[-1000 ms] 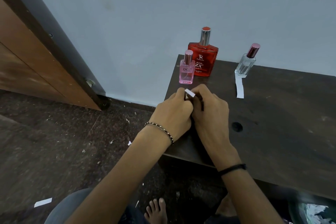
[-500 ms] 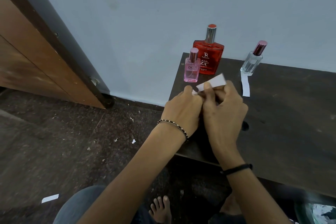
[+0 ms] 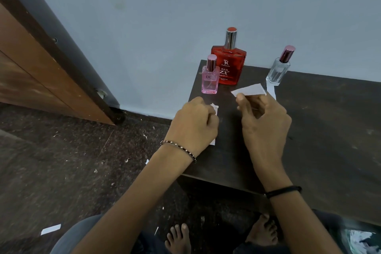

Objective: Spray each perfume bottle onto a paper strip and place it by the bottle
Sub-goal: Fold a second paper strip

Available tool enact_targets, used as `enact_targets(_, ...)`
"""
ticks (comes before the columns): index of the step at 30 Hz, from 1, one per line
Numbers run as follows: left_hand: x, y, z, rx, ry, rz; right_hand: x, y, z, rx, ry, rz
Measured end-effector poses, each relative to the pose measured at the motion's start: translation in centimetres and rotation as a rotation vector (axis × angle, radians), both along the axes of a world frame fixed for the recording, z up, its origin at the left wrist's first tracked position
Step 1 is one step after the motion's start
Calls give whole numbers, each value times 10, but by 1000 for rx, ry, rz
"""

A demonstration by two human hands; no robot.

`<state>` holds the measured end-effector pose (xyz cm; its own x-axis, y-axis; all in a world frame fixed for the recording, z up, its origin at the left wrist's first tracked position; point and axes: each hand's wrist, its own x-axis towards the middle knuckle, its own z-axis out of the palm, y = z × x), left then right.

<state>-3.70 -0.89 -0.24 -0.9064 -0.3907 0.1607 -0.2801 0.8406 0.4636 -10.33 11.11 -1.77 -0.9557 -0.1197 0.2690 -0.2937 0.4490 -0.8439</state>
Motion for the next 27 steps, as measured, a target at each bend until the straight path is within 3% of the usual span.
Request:
enact_targets(2, 1, -3, 3, 122, 82, 92, 0, 1, -2, 19, 86, 52)
enact_targets(5, -1, -2, 12, 679, 130, 210, 0, 2, -7, 20, 224, 143)
enact_targets(7, -4, -1, 15, 941, 135, 230, 1, 0, -11, 37, 303, 198)
enact_targets(11, -6, -5, 13, 1143, 150, 197, 2, -3, -15, 50, 341, 248)
enact_targets(17, -4, -13, 7, 1128, 175, 170, 6, -5, -13, 22, 315, 281)
enact_targets(23, -4, -12, 3, 1048, 191, 237, 7, -3, -9, 59, 159, 205)
enact_targets(27, -1, -11, 4, 852, 142, 271, 10, -8, -2, 55, 53, 135)
